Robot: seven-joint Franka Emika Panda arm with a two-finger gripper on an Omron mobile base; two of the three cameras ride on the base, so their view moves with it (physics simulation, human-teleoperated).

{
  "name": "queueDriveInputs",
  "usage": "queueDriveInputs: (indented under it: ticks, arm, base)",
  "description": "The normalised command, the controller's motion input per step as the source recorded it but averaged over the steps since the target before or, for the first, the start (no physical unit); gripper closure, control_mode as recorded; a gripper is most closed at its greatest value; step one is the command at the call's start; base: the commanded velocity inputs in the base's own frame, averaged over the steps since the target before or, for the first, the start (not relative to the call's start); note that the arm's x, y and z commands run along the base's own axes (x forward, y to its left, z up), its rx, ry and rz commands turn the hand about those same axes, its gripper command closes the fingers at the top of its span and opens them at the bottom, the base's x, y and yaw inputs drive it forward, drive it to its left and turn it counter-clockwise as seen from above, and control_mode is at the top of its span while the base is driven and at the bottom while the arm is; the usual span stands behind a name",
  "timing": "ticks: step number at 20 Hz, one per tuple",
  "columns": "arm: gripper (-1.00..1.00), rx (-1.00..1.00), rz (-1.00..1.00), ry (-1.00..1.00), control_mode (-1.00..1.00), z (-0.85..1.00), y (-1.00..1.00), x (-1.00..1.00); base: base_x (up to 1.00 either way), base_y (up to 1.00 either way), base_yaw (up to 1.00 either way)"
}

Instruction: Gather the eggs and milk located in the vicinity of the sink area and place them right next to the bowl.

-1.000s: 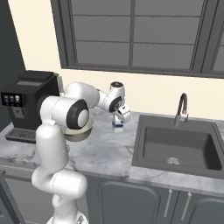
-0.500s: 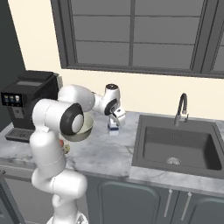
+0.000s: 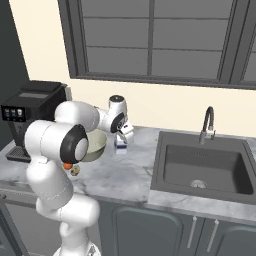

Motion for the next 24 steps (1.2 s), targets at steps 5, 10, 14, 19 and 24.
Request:
queueDriveInputs:
  ticks: [5,10,14,19,24]
  arm:
    - [1.0,0.0,-0.01,-0.05,-1.0,0.18,0.3,-0.24]
    - [1.0,0.0,-0.01,-0.02,-1.0,0.05,0.28,-0.2]
    - [1.0,0.0,0.0,-0.02,-1.0,0.0,0.16,-0.19]
    - [1.0,0.0,0.0,-0.02,-1.0,0.0,0.03,-0.33]
    - [1.0,0.0,0.0,-0.02,-1.0,0.0,0.0,-0.37]
  base:
    - [0.0,0.0,0.0]
    - [0.0,0.0,0.0]
    - [0.0,0.0,0.0]
    - [0.0,0.0,0.0]
    - [0.0,0.0,0.0]
